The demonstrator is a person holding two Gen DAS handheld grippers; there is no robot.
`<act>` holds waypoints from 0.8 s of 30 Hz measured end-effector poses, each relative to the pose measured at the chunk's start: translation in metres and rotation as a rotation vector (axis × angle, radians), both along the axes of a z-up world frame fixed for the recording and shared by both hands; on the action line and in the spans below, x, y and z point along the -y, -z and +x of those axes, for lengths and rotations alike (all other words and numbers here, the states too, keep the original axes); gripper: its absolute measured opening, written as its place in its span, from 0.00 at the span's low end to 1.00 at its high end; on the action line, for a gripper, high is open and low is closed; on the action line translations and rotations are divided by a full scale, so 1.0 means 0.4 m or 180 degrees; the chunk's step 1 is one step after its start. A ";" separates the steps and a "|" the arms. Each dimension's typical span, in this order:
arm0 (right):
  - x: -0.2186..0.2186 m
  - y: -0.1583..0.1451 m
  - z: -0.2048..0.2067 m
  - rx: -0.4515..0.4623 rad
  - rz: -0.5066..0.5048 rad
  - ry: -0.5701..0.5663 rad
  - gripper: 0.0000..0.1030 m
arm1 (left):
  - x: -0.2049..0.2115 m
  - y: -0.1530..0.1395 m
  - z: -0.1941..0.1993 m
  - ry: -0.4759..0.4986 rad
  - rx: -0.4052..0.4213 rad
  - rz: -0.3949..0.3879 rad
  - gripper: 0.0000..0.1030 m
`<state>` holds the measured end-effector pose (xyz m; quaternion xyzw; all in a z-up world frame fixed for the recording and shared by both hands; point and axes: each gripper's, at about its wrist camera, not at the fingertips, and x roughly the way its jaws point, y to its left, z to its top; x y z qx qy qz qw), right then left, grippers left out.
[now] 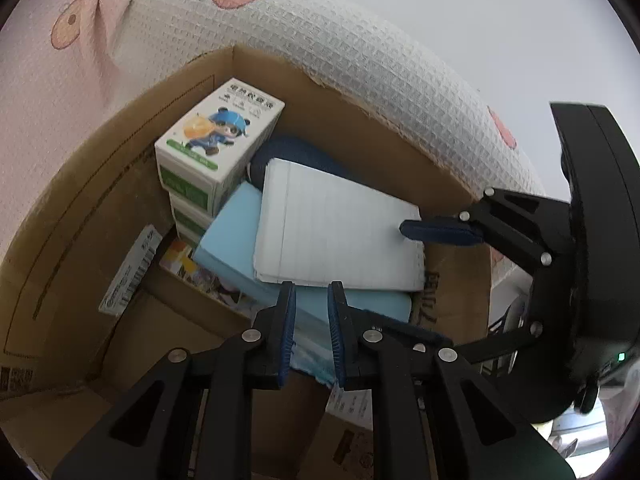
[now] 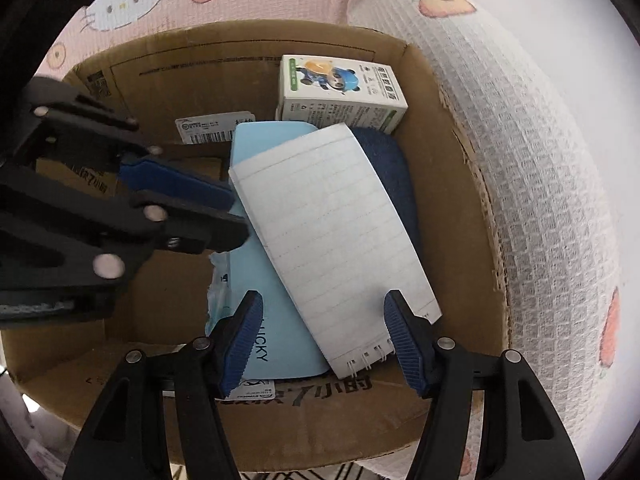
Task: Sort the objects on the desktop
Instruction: 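Lower the notepad into the box onto the blue case, then open the left gripper and withdraw it from the box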
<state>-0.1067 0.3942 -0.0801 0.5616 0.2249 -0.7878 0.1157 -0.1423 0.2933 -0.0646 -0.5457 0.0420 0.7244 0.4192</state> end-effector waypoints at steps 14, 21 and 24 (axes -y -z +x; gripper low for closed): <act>-0.047 -0.001 -0.034 -0.0276 -0.0100 0.0532 0.52 | 0.012 0.011 -0.082 -0.0420 0.0322 0.0425 0.20; -0.062 0.002 -0.017 -0.0354 -0.0178 0.0545 0.52 | -0.002 0.000 -0.073 -0.0351 0.0269 0.0517 0.20; -0.064 -0.005 -0.007 -0.0379 -0.0179 0.0577 0.52 | -0.008 -0.004 -0.069 -0.0326 0.0273 0.0504 0.22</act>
